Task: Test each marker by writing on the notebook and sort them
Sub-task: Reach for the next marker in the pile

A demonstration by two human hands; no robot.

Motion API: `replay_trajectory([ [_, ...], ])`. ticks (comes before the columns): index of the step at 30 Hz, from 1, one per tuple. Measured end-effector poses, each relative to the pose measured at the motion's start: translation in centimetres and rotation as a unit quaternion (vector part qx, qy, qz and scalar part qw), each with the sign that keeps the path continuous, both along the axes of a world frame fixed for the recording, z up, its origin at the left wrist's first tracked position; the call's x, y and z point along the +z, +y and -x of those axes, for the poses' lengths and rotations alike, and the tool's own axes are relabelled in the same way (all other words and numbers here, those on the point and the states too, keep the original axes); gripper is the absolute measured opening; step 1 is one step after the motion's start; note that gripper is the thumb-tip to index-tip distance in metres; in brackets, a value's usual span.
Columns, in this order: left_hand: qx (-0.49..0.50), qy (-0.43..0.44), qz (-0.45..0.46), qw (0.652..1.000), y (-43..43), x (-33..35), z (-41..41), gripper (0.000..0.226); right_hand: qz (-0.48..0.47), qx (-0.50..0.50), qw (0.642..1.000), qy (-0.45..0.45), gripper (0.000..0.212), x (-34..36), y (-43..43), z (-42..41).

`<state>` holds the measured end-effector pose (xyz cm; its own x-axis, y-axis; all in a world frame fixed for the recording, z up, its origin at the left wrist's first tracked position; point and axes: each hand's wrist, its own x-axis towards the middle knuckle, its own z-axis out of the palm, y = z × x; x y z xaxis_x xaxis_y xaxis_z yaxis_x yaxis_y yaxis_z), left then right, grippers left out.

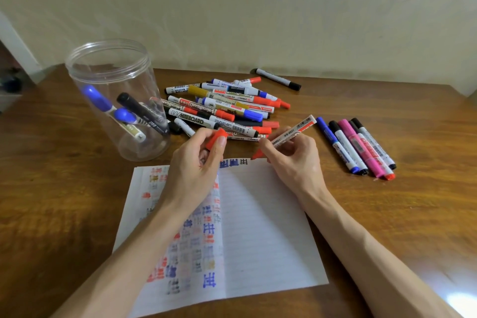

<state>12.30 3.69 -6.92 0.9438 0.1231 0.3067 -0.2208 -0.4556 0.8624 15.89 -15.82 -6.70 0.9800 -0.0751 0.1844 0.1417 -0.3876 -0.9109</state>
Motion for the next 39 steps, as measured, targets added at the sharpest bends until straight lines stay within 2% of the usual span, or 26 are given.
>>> replay_trajectory([
  [7,-0.005,-0.007,-0.002,1.000,0.11,-0.07,-0.17,0.021,0.002,0.007,1.000,0.001,0.010,0.06,0.00,0.00],
  [13,-0.016,-0.013,0.004,1.000,0.06,0.11,-0.06,0.020,0.045,0.010,0.999,-0.019,0.011,-0.15,0.12,0.12],
  [19,-0.009,-0.009,0.001,1.000,0.13,0.11,-0.09,0.022,0.003,0.005,1.000,-0.014,0.010,-0.11,-0.22,-0.21],
  [32,-0.016,-0.010,0.002,1.000,0.04,0.34,0.06,0.021,0.053,0.017,0.998,-0.022,0.010,-0.01,0.19,0.27],
  [39,-0.005,-0.009,-0.006,1.000,0.00,0.46,0.11,0.022,0.029,0.005,0.999,-0.021,0.012,-0.08,-0.20,0.06],
])
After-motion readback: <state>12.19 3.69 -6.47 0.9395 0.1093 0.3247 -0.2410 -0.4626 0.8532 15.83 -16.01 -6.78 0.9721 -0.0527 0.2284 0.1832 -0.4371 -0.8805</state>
